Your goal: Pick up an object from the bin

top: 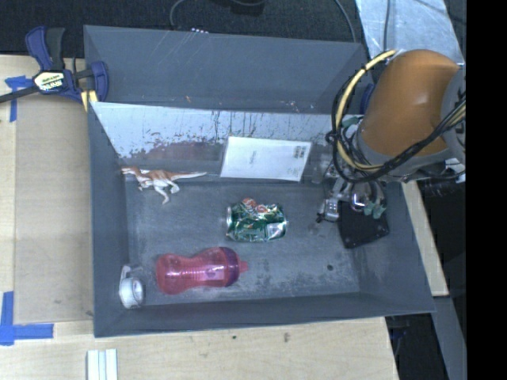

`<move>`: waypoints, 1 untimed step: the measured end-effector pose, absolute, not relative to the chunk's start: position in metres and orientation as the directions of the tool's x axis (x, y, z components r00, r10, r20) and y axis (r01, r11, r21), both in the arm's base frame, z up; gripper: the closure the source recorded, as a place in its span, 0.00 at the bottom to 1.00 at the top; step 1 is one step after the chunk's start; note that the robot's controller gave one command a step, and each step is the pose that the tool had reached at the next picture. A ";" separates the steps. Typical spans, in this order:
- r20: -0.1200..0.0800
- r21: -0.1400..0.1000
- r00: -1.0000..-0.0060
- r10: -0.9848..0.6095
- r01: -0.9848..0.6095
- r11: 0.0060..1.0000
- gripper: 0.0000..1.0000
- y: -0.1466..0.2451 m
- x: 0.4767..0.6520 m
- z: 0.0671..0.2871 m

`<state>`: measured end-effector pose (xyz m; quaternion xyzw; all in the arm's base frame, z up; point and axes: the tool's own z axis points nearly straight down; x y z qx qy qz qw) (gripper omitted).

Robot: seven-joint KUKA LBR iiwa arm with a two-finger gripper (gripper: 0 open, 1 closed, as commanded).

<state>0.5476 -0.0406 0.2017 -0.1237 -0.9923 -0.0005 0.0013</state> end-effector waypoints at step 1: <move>-0.010 0.004 -0.883 0.469 0.469 0.883 0.00 -0.032 0.555 0.210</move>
Offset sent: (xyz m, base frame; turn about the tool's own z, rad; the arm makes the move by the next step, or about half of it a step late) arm -0.0010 0.0403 -0.0485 0.2860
